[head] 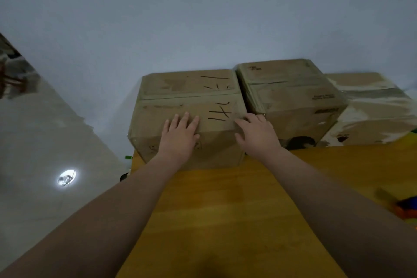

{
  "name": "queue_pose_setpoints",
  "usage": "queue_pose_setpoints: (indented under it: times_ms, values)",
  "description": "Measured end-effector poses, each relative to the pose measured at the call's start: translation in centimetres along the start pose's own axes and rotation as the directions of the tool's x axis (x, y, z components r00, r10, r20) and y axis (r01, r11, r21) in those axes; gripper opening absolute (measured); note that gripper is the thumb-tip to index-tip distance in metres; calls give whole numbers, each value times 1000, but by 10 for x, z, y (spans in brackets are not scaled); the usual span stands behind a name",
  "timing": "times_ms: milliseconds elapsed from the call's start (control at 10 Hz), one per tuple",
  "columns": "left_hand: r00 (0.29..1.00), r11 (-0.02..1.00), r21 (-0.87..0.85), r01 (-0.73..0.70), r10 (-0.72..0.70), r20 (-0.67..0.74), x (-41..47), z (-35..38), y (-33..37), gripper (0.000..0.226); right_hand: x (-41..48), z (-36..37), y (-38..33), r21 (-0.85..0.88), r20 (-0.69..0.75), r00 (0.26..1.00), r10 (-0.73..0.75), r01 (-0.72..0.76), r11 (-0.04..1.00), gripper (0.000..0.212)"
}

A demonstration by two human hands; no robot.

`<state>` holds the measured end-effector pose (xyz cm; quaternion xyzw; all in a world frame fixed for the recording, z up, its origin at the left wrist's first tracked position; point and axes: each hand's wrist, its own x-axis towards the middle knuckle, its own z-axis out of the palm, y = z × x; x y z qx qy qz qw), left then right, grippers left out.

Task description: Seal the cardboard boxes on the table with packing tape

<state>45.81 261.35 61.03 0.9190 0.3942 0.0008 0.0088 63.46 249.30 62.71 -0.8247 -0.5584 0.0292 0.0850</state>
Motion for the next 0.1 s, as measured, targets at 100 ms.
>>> queue_pose_setpoints:
  times_ms: [100]
  values:
    - [1000,1000,13,-6,6,-28,-2,-5,11,56,-5,-6,12,16,-13,1000,-24,24,1000,42]
